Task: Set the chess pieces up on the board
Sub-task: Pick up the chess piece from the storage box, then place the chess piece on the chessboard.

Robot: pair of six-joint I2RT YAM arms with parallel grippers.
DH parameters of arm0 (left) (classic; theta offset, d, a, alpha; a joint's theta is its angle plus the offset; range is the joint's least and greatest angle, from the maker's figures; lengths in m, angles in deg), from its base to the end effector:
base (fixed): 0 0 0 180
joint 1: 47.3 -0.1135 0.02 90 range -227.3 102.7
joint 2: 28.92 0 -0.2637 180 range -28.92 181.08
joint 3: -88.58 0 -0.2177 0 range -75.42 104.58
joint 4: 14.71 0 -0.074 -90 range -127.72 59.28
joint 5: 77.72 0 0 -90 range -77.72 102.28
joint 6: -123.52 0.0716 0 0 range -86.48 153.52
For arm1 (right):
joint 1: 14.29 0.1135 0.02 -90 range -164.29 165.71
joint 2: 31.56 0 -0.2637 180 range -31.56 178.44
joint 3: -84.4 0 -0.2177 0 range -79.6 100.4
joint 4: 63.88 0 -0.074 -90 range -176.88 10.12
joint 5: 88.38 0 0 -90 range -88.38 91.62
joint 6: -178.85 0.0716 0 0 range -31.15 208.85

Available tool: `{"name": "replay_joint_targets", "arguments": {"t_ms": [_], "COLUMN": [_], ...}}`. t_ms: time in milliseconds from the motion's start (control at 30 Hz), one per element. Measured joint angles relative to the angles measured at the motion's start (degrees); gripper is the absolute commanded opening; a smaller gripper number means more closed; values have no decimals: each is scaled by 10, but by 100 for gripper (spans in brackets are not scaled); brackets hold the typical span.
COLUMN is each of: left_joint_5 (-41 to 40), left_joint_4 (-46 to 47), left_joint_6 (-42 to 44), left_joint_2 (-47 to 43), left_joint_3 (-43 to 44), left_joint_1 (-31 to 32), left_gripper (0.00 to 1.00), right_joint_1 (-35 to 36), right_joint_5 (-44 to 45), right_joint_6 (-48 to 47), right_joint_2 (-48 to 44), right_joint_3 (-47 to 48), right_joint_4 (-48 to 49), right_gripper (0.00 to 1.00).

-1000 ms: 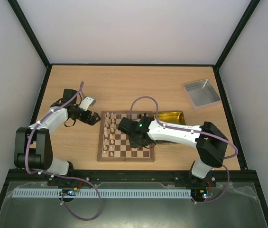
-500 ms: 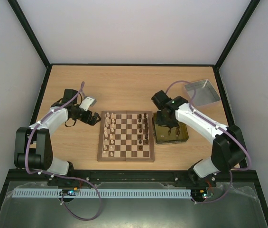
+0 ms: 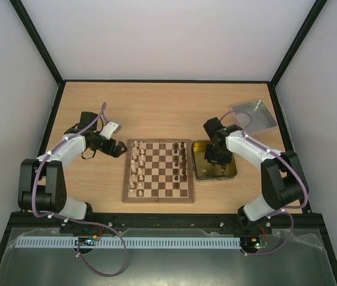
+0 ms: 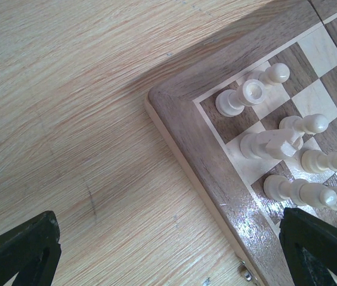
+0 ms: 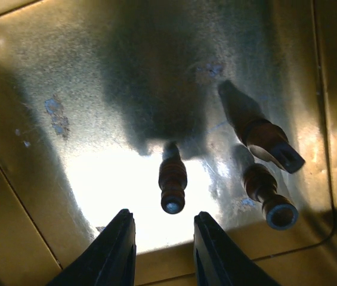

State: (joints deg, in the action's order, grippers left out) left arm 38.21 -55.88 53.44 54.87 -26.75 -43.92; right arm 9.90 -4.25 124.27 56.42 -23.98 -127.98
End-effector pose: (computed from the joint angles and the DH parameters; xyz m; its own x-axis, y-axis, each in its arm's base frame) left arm 0.2634 -0.0469 0.1841 -0.7234 0.3497 -0.5954 0.5487 0.8146 -0.1882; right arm 0.2193 0.1065 0.1725 -0.9783 0.1926 -0.0766 0.1766 0.9680 0.1782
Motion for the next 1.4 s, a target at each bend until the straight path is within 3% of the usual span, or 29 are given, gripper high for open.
{"name": "replay_joint_targets", "arguments": {"t_ms": [333,567,1000,1400], "left_joint_5": [0,0,-2,-10], "left_joint_4": [0,0,0,0], "left_joint_6": [0,0,0,-1], "left_joint_2": [0,0,2,6], "left_joint_3": [0,0,0,0], "left_joint_1": [0,2,4,9], "left_gripper": [100,100,100,100], "right_joint_1": [-13,-16,-5,243], "right_joint_5": [-9,-11,16,63], "right_joint_6": [-12,-17,-9,94], "right_joint_2": [27,36,-17,-76], "right_joint_3": [-10,-19,-18,74], "right_joint_4": [34,42,27,-59], "right_gripper": [25,8,6,5]}}
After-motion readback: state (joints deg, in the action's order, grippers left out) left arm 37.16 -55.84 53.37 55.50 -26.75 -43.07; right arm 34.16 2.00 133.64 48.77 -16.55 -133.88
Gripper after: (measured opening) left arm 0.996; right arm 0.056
